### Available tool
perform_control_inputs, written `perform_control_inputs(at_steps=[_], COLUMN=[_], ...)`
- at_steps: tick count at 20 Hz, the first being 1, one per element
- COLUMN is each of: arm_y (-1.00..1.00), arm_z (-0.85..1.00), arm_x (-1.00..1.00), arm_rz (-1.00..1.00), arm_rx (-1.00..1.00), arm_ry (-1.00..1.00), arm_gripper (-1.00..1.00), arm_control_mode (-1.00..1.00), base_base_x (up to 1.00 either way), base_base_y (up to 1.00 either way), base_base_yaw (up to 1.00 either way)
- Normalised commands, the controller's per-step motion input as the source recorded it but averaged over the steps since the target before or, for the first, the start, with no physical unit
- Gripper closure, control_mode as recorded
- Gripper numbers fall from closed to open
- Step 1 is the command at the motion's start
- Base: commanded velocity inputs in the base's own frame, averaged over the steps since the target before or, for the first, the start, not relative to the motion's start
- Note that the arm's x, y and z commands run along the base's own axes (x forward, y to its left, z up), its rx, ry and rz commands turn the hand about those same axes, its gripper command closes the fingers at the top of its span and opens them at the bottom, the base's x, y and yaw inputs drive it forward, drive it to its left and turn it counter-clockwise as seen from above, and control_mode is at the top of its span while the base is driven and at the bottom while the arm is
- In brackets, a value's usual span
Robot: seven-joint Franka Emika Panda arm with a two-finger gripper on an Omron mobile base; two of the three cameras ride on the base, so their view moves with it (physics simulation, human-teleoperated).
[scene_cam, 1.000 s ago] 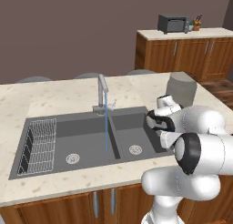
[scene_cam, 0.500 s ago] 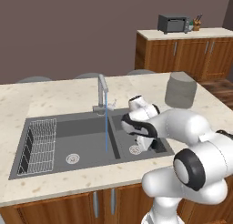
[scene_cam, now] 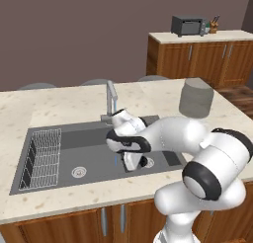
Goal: Turn on the sink faucet. Then move the eggplant from the counter to the sink. Turn off the sink. Move the vegetable from the sink to the pot next to the stove. Finally move the pot to the front right burner.
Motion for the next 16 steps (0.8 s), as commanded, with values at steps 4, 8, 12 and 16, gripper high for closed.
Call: perform_control_inputs(at_steps=[4,8,12,16], arm_y=[0.82,0.75,0.65,0.53], arm_z=[-0.03,0.0,0.0,-0.01], arm_x=[0.2,0.39,0.44,0.43], arm_rz=[0.08,-0.01,-0.05,-0.08], arm_rx=[0.01,0.0,0.0,0.02], arm_ry=[0.04,0.0,0.0,0.0], arm_gripper=[1.0,1.0,1.0,1.0], arm_control_mode=[-1.0,-1.0,-1.0,-1.0], base_base_x=[0.0,0.0,0.0,0.0], base_base_y=[0.0,0.0,0.0,0.0], base_base_yaw=[0.0,0.0,0.0,0.0])
